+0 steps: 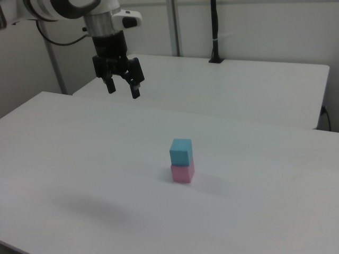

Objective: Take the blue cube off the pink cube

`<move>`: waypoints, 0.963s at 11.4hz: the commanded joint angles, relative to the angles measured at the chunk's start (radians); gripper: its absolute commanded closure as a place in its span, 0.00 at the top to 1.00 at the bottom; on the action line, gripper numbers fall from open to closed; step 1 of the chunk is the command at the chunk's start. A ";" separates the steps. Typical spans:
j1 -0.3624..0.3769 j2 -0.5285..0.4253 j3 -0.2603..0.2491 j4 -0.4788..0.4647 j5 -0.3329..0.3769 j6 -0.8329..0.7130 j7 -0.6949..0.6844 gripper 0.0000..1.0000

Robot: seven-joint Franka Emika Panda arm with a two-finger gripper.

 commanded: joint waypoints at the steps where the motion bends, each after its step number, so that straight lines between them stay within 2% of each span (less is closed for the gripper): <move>1: 0.016 -0.026 -0.016 -0.032 -0.008 0.020 -0.011 1.00; 11: 0.000 -0.024 -0.019 -0.026 -0.008 -0.007 -0.027 1.00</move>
